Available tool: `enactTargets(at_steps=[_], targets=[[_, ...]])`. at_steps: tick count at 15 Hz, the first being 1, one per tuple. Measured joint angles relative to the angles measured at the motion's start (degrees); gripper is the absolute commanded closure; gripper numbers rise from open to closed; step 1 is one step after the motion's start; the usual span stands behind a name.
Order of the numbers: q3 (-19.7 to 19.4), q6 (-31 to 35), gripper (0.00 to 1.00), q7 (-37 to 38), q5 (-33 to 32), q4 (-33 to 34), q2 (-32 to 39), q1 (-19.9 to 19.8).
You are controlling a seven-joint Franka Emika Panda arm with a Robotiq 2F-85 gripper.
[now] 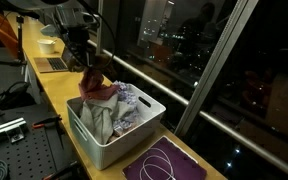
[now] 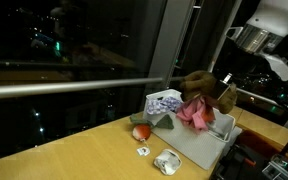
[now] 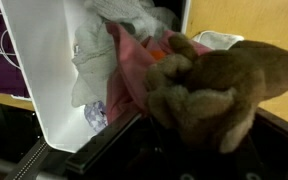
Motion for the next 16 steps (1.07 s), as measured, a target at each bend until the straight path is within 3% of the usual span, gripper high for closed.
enactTargets(at_steps=[8,9,11,16], targets=[[-4.39,-0.17,0.97,-4.72,0.59,0.76,-2.06,-4.55],[-4.58,-0.16,0.63,-5.00,0.59,1.12,-1.30,-5.12],[-5.32,-0.15,0.57,-5.61,0.58,2.03,0.39,-6.05],[-6.95,-0.25,0.21,-7.31,0.59,3.78,1.76,-6.94]])
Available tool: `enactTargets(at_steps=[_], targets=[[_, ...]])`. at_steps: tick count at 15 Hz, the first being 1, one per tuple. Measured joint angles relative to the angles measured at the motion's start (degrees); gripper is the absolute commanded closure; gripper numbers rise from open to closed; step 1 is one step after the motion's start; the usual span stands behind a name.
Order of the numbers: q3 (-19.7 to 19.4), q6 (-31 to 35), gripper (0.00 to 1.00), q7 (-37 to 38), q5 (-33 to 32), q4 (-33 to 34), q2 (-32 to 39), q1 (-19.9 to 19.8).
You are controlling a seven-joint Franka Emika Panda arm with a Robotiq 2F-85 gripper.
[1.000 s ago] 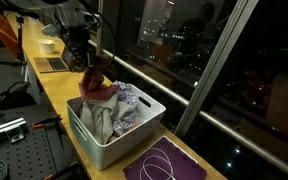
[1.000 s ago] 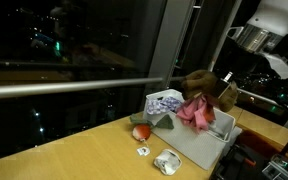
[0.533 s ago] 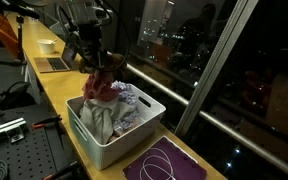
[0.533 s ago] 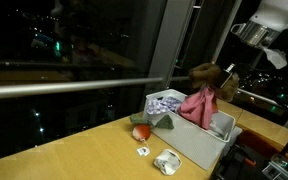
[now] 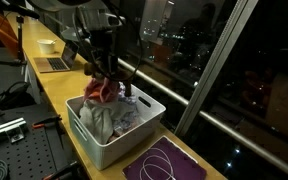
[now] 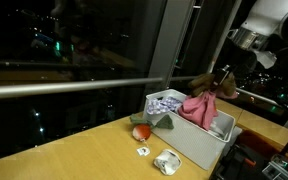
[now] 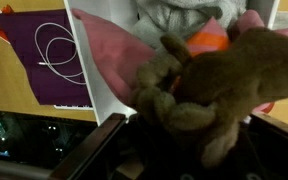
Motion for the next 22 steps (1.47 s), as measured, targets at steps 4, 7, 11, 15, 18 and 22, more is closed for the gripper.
enactTargets(at_steps=[4,7,11,15,18,22], targets=[[0.30,-0.03,0.00,-0.08,0.00,0.47,-1.11,0.31],[1.66,-0.50,0.00,-0.04,0.00,0.59,-2.69,1.27],[4.92,-2.26,0.00,0.83,0.01,1.54,-4.17,3.75],[9.74,-4.34,0.00,3.42,0.00,5.30,-2.27,6.85],[12.77,-5.50,0.00,5.16,-0.22,9.92,2.62,8.80],[13.85,-5.51,0.00,6.46,-0.88,15.87,12.67,11.55]])
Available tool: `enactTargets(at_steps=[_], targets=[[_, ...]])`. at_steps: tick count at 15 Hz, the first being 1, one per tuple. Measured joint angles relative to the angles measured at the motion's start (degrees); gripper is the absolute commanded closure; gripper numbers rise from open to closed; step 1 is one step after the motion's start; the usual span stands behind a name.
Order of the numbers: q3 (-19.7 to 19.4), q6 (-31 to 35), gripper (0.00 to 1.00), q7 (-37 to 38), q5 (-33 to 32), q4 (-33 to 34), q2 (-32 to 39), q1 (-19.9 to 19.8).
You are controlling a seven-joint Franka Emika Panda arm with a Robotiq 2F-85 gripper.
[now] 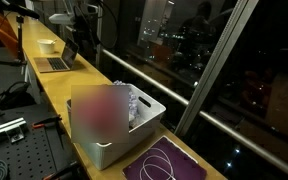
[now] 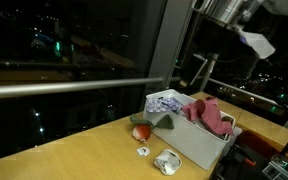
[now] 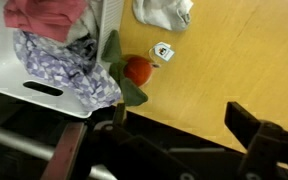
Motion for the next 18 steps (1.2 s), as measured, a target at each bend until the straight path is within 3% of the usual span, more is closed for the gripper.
enactTargets(at_steps=[7,14,18], targets=[[-2.75,1.45,0.00,0.50,-0.36,4.95,15.10,3.16],[-6.78,6.24,0.00,1.59,-0.53,1.56,20.72,5.37],[-10.55,8.22,0.00,7.17,-4.72,0.50,23.21,9.47]])
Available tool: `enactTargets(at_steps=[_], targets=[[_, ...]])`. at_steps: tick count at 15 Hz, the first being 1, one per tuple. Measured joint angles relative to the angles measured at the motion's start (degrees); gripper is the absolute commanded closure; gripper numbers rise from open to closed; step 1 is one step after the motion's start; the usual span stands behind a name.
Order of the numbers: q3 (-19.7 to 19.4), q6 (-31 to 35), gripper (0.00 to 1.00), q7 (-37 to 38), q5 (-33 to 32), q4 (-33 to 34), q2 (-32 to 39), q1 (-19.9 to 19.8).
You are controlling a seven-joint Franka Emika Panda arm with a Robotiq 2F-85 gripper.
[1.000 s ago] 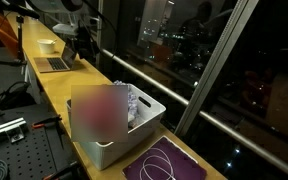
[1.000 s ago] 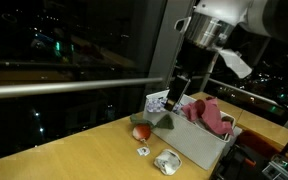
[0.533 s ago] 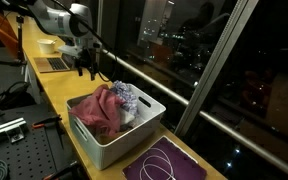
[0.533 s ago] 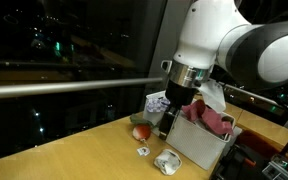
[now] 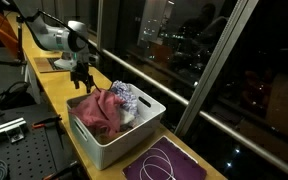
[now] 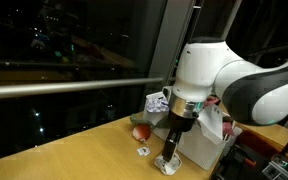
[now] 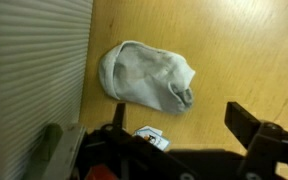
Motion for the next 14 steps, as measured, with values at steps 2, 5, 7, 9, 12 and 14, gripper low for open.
enactTargets(at_steps=[2,5,7,9,12,14], targets=[[-1.90,0.32,0.00,3.55,-3.09,0.40,1.65,2.64],[-4.11,0.32,0.00,7.15,-5.45,2.09,4.69,5.94],[-5.06,0.33,0.00,8.24,-5.75,3.45,6.85,7.17],[-5.72,0.33,0.00,8.78,-5.76,4.86,8.88,7.79],[-6.75,0.33,0.15,9.16,-5.76,6.78,11.50,8.21],[-7.28,0.33,0.34,9.23,-5.76,7.89,13.12,8.21]])
